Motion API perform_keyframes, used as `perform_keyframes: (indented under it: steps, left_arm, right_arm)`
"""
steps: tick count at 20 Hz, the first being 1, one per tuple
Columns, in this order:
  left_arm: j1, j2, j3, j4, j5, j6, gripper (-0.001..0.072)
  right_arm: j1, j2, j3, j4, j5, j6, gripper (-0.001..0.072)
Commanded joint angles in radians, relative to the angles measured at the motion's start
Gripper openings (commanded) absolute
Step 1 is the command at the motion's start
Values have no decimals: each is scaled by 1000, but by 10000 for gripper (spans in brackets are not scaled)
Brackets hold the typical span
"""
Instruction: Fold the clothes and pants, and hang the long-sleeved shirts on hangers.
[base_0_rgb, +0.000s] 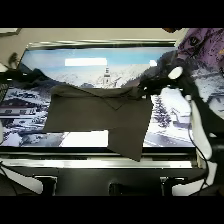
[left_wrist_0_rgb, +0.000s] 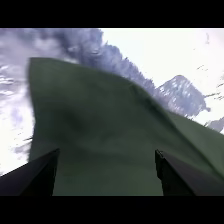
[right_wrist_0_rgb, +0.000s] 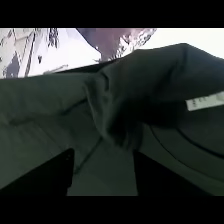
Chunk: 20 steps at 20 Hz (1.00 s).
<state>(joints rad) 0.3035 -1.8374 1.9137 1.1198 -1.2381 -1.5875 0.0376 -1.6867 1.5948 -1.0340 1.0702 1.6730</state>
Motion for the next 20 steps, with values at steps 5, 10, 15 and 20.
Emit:
perform_keyframes:
  steps: [5,10,15,20]
  left_arm:
    - [296,239,-193,-40,-202,33,693]
    - [326,368,-506,-47,-156,40,693]
    - [271,369,-550,-48,-123,39,693]
    - [238,369,-551,-47,-88,38,693]
  right_arm:
    - [-286,314,-374,-23,321,-366,482]
    - [-377,366,-814,350,148,-552,482]
    - [-296,284,-888,432,40,-654,501]
    - [-238,227,-888,426,-34,-667,499]
